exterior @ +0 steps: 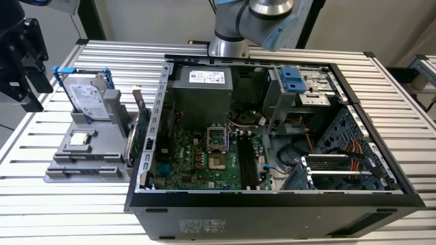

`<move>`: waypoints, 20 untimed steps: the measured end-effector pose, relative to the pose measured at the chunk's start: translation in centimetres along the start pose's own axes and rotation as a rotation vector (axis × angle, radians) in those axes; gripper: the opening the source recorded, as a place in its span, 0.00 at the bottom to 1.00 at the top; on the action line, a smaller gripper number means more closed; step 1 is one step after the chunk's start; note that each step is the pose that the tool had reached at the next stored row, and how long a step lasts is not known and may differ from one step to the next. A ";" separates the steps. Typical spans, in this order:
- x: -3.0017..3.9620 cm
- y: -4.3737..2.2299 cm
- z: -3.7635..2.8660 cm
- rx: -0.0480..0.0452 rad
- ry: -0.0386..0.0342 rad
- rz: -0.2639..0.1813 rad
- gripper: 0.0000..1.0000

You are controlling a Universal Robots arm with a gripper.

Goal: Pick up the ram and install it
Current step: 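Pick up the ram and move it above insertion slot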

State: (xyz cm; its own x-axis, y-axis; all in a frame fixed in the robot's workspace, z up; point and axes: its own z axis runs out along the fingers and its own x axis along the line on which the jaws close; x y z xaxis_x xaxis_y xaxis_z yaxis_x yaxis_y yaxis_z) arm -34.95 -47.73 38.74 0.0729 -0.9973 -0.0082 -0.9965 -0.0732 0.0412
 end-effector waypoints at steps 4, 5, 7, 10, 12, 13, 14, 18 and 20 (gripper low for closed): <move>0.00 0.00 0.01 0.0000 0.0000 0.000 1.00; 0.00 0.00 0.02 0.0000 0.0000 0.000 1.00; 0.00 0.00 0.02 0.0000 0.0000 0.000 1.00; 0.00 0.00 0.03 0.0001 -0.0001 0.000 1.00; 0.00 0.00 0.03 0.0001 -0.0001 0.000 1.00; 0.00 0.00 0.02 0.0000 0.0000 0.000 1.00; 0.00 0.00 0.03 0.0001 -0.0001 0.000 1.00; 0.00 0.00 0.03 0.0001 0.0000 0.000 1.00; 0.00 0.00 0.03 0.0001 -0.0001 0.000 1.00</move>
State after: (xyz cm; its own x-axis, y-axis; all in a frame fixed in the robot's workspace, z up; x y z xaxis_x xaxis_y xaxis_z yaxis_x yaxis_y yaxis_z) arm -34.95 -47.73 38.70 0.0729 -0.9973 -0.0083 -0.9965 -0.0732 0.0411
